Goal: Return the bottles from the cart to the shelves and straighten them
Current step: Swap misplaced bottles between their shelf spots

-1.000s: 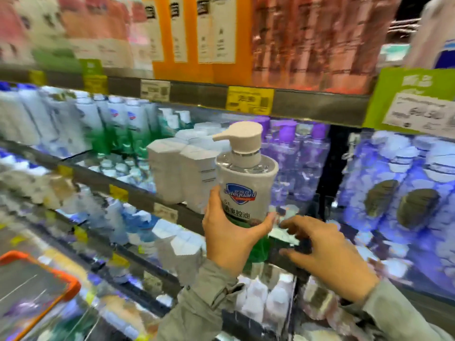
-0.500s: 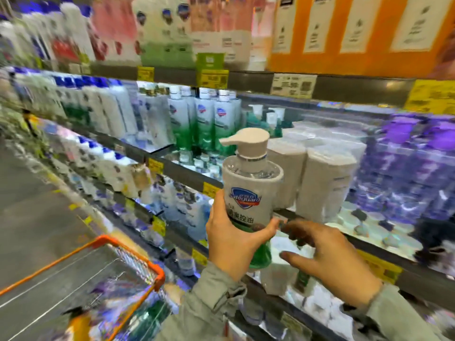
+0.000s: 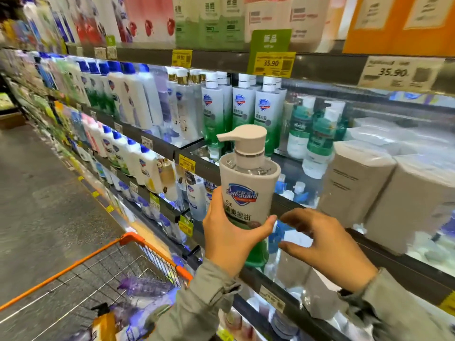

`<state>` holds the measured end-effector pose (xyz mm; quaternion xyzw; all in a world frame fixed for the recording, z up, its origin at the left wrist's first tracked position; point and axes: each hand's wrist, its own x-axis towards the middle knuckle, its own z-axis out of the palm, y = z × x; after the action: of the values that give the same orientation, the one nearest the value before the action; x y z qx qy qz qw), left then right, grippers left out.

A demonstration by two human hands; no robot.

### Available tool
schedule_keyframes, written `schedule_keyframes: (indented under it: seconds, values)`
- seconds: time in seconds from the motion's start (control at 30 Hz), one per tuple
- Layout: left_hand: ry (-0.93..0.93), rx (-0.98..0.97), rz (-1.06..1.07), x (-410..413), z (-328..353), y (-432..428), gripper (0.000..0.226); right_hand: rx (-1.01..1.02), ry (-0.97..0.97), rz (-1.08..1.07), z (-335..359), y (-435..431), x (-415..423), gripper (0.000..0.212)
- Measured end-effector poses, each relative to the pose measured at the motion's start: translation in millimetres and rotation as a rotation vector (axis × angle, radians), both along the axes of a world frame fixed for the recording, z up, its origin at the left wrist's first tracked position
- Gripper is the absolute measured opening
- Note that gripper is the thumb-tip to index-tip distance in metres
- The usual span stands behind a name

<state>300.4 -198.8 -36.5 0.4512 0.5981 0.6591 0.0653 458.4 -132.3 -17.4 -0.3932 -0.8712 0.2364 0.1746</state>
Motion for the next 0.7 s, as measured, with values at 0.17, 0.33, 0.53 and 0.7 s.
schedule_keyframes:
  seconds: [0.17, 0.33, 0.53, 0.7]
  values:
    - [0.005, 0.023, -0.011, -47, 4, 33, 0.062, -0.010, 0.063, 0.023, -4, 32, -43, 0.041]
    - [0.013, 0.060, -0.008, -94, 22, 80, 0.061, 0.001, 0.060, -0.017, 2, 78, -82, 0.036]
    - [0.033, 0.047, -0.017, -135, 32, 133, 0.059, 0.031, 0.073, -0.007, 7, 131, -130, 0.027]
    - [0.014, 0.080, -0.022, -159, 30, 170, 0.059, 0.002, 0.105, -0.071, -3, 169, -149, 0.026]
